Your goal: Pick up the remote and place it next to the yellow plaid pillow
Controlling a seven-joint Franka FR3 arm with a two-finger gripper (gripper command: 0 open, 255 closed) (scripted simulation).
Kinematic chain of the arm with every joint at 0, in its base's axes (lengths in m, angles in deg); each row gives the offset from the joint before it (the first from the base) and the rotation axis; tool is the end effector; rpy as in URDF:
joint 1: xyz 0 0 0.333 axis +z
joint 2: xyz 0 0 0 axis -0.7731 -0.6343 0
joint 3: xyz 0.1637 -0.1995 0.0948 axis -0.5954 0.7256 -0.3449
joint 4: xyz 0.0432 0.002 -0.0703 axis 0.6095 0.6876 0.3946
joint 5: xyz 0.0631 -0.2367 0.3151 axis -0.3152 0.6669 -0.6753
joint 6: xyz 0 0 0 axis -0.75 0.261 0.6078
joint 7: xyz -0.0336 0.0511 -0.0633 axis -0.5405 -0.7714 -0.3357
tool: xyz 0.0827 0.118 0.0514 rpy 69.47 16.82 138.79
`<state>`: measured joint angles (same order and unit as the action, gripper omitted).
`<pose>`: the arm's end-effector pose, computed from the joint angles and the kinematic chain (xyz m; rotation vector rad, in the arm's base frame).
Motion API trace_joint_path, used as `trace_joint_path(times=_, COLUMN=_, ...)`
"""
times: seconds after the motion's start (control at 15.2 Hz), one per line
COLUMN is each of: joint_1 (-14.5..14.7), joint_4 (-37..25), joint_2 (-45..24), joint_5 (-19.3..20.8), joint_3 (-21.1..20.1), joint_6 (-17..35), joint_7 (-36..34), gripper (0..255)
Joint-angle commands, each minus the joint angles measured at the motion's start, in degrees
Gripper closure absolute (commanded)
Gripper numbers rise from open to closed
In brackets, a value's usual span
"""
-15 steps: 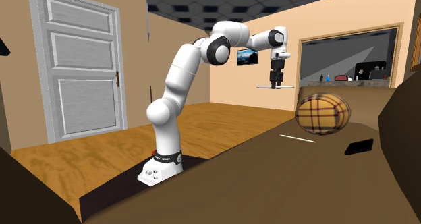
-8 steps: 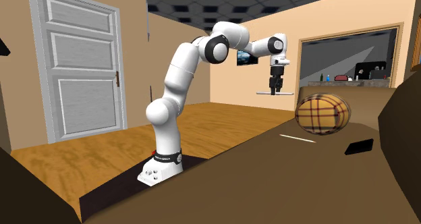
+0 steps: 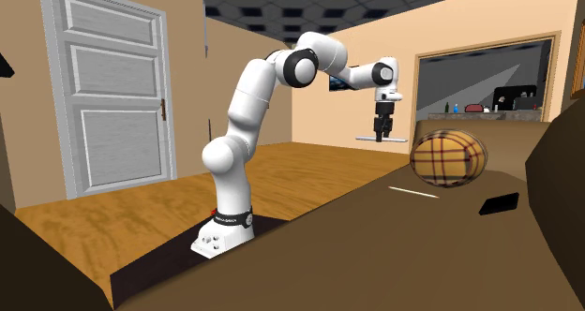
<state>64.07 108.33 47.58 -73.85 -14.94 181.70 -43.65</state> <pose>0.4474 0.4656 0.4173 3.0587 -0.5936 -0.0273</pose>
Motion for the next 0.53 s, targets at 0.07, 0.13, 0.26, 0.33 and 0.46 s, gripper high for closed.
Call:
trace_joint_path(times=0.07, joint_1=-0.3, joint_4=2.2, joint_2=0.0, joint_5=0.1, joint_3=0.1, joint_6=2.3, joint_7=-0.2, gripper=255)
trace_joint_path(times=0.13, joint_1=-0.4, joint_4=3.0, joint_2=-0.1, joint_5=0.2, joint_3=0.1, joint_6=3.0, joint_7=-0.2, gripper=255)
trace_joint_path(times=0.26, joint_1=-0.5, joint_4=4.3, joint_2=-0.2, joint_5=0.3, joint_3=0.2, joint_6=4.5, joint_7=-0.4, gripper=255)
trace_joint_path(times=0.33, joint_1=-0.6, joint_4=5.0, joint_2=-0.3, joint_5=0.4, joint_3=0.3, joint_6=5.2, joint_7=-0.4, gripper=255)
trace_joint_path(times=0.46, joint_1=-0.7, joint_4=6.2, joint_2=-0.6, joint_5=0.6, joint_3=0.4, joint_6=6.6, joint_7=-0.6, gripper=255)
